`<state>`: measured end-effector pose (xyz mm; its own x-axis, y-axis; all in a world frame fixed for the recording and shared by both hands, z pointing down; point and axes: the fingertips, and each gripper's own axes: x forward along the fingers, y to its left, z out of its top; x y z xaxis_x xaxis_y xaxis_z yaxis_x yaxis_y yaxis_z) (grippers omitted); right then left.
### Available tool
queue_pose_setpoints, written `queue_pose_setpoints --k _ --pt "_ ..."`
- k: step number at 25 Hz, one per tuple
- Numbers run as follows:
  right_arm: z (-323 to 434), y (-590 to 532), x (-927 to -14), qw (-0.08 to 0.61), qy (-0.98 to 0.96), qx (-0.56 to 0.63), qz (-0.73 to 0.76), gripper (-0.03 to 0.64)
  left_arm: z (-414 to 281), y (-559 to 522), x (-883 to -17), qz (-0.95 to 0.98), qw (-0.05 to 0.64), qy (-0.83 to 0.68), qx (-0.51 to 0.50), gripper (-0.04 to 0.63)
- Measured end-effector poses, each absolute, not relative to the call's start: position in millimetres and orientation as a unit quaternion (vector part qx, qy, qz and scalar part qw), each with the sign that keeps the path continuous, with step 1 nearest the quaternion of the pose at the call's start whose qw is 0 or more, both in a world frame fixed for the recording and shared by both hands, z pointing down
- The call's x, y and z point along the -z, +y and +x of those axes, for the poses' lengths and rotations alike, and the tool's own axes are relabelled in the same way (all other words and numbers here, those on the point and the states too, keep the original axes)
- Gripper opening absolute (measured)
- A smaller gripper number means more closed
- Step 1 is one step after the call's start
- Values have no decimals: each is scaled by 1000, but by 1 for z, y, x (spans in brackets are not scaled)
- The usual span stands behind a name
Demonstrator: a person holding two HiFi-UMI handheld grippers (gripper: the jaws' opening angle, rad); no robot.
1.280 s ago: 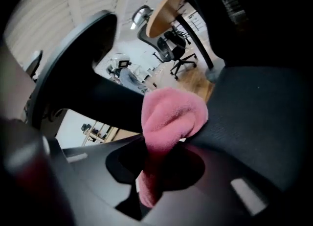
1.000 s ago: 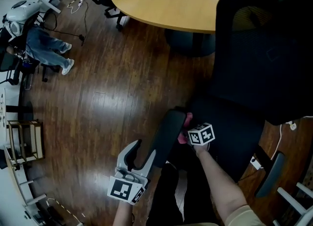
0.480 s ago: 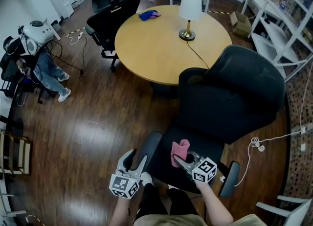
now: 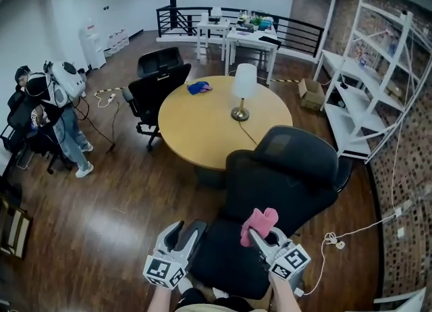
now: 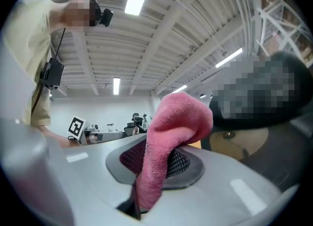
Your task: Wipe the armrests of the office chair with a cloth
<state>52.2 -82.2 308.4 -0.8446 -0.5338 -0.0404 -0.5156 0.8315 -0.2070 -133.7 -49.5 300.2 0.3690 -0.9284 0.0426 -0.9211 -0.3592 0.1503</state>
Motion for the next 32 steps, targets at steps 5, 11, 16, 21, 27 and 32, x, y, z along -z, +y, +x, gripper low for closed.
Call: queue_pose_setpoints --k 5,11,16,21,27,32 --pt "83 -85 -239 62 944 8 -324 66 -116 -60 -264 834 36 -548 46 176" --pt "112 -83 -199 91 918 -34 -384 66 -96 -71 -222 834 -8 -548 60 175" --pt "126 -86 -209 66 905 -34 -420 66 -81 -77 -206 832 -34 -552 54 175" --pt "125 -82 -216 35 897 -52 -438 66 -69 -79 -197 833 -43 -549 52 183" --pt "129 -84 -217 26 889 -54 -453 66 -61 -87 -196 830 -43 -553 52 219" --pt "134 -84 -221 22 884 -57 -463 66 -58 -85 -205 833 -40 -549 49 236"
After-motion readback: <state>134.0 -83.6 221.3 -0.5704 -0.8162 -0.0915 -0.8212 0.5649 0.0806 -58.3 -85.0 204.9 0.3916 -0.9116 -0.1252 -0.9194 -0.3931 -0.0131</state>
